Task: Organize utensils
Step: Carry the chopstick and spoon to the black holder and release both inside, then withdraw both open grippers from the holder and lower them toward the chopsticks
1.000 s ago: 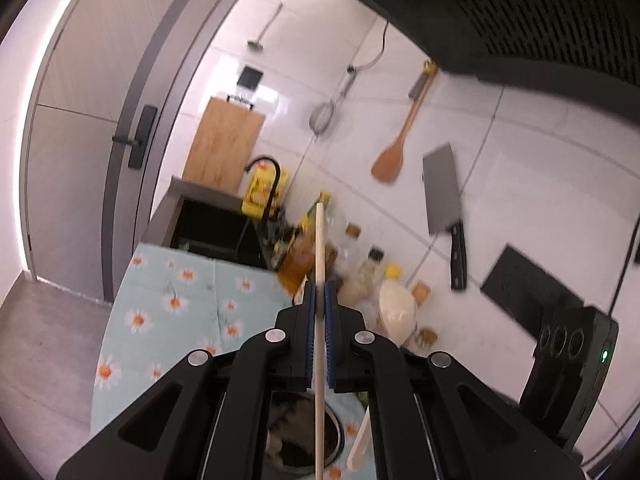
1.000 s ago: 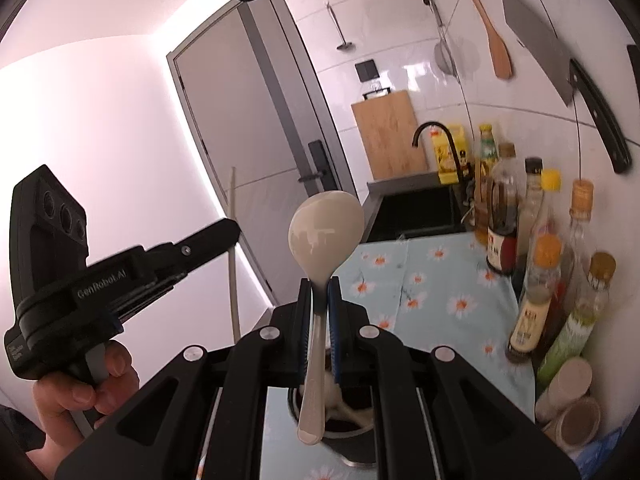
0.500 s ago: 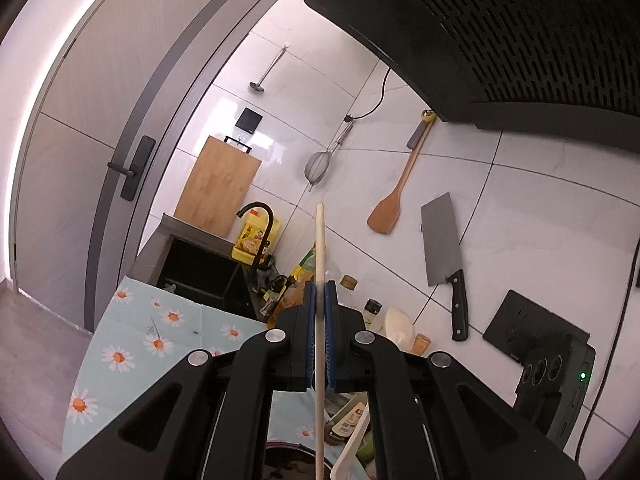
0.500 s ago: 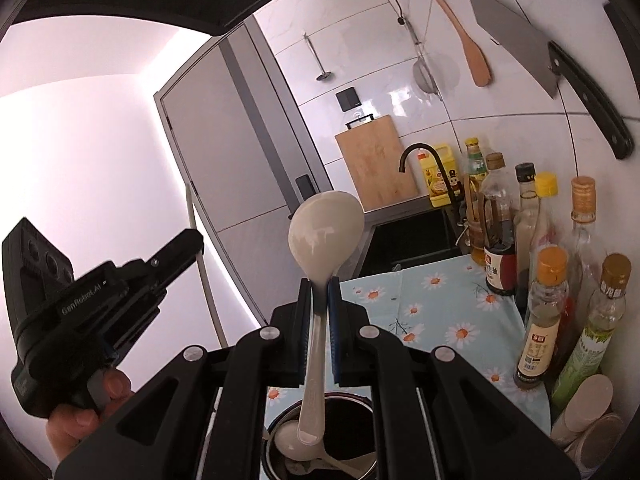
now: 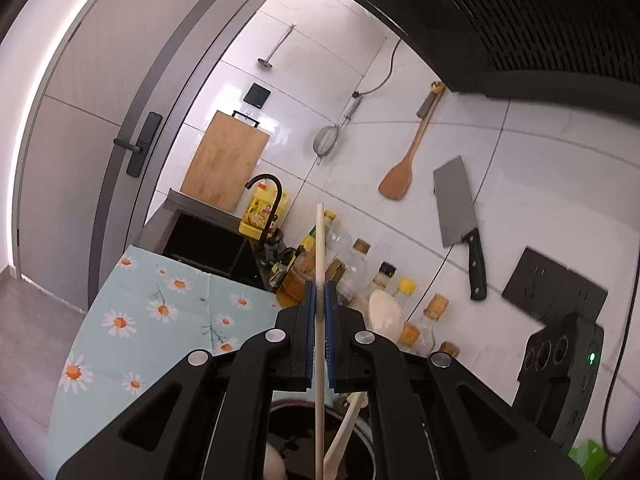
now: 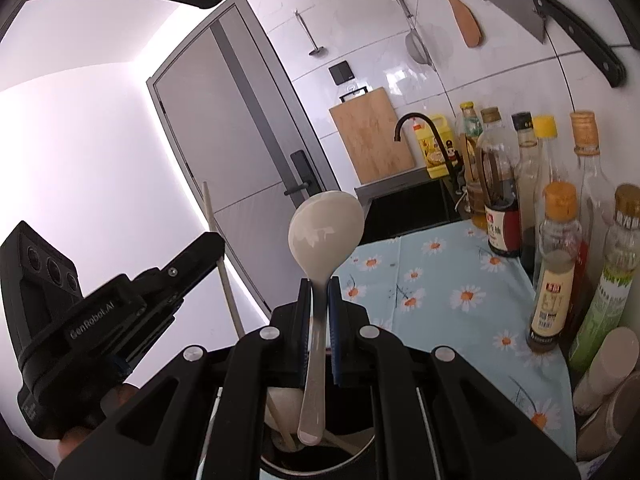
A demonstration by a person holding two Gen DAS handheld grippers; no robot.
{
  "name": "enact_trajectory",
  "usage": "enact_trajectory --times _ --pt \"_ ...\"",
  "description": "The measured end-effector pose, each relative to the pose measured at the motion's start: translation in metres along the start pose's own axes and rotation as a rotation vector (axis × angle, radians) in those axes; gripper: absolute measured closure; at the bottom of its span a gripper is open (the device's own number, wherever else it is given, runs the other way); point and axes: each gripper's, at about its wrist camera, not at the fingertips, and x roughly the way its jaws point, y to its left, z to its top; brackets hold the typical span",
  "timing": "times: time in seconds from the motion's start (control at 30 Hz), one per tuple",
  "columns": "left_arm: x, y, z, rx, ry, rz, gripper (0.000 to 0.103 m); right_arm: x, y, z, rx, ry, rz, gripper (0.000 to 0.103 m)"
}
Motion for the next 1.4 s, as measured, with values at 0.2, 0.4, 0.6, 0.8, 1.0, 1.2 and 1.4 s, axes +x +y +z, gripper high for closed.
enact_trajectory --times 0.2,0.4,0.6,0.8,1.0,1.2,1.4 --pt "0.001 0.0 -0.016 0.013 0.047 0.013 0.099 0.002 -0.003 -0.011 0.007 0.031 -0.007 0.093" --pt "-0.001 -0.001 -0.024 0.012 0.09 0.011 0.099 -0.001 -0.002 -0.019 0.019 0.058 0.006 0.091" --pt "-0.006 -0.003 -0.022 0.006 0.106 0.016 0.082 -0.009 -0.003 -0.017 0.055 0.058 0.007 0.077" --pt "-0.012 -0.01 -0.019 0.012 0.119 0.007 0.081 -0.024 0.0 -0.012 0.053 0.039 0.001 0.077" --pt "-0.022 -0.018 -0.017 0.022 0.117 0.003 0.081 -0.041 0.005 -0.011 0.044 0.023 0.0 0.077" --pt "-0.034 -0.027 -0.015 0.043 0.123 -0.001 0.081 -0.057 0.011 -0.011 0.036 0.012 -0.005 0.077" --pt "-0.054 -0.035 -0.009 0.063 0.142 -0.008 0.081 -0.078 0.018 -0.008 0.024 0.001 0.002 0.077"
